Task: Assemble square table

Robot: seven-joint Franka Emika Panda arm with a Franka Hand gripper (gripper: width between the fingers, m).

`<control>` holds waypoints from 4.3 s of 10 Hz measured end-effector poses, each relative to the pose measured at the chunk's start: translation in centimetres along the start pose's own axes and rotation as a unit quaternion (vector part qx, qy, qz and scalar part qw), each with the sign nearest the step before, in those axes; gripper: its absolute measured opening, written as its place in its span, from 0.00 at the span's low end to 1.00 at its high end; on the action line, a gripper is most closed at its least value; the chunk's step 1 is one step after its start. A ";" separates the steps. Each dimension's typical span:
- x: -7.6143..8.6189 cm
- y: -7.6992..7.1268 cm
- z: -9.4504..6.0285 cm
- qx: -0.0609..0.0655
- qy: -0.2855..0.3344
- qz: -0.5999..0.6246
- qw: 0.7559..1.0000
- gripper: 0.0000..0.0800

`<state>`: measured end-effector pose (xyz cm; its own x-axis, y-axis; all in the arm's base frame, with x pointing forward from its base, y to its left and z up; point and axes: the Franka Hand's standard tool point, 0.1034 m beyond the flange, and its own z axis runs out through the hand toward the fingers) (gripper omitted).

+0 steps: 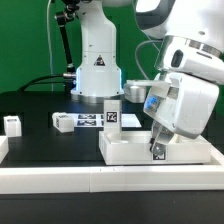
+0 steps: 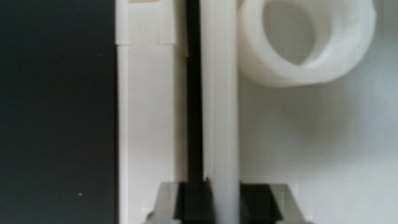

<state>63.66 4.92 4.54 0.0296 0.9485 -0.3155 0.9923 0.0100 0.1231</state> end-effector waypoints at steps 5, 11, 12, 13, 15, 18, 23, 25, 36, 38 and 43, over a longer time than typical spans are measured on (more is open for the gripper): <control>-0.3 0.3 0.2 0.003 -0.003 0.010 1.000 0.08; -1.5 -0.8 -1.8 0.014 -0.004 0.035 0.999 0.79; -2.3 -1.3 -3.0 0.032 -0.010 0.053 0.998 0.81; -3.1 -1.7 -3.9 0.049 -0.016 0.071 0.996 0.81; -5.1 -2.9 -5.1 0.073 -0.024 0.087 0.993 0.81; -5.7 -3.4 -5.1 0.077 -0.025 0.114 0.990 0.81; -7.7 -4.7 -5.1 0.111 -0.046 0.317 0.941 0.81; -8.7 -5.6 -4.9 0.126 -0.073 0.399 0.905 0.81; -12.2 -14.3 -4.5 0.189 -0.045 0.469 0.862 0.81; -12.2 -14.4 -4.4 0.189 -0.046 0.469 0.862 0.81; -13.2 -19.0 -1.9 0.200 -0.036 0.454 0.868 0.81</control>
Offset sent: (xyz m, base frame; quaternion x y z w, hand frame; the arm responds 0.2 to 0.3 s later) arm 0.0000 0.0000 0.0000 0.0000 0.0000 0.0000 1.0000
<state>44.20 -7.17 8.13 0.8138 0.4862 -0.3184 0.5185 -0.8548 0.0199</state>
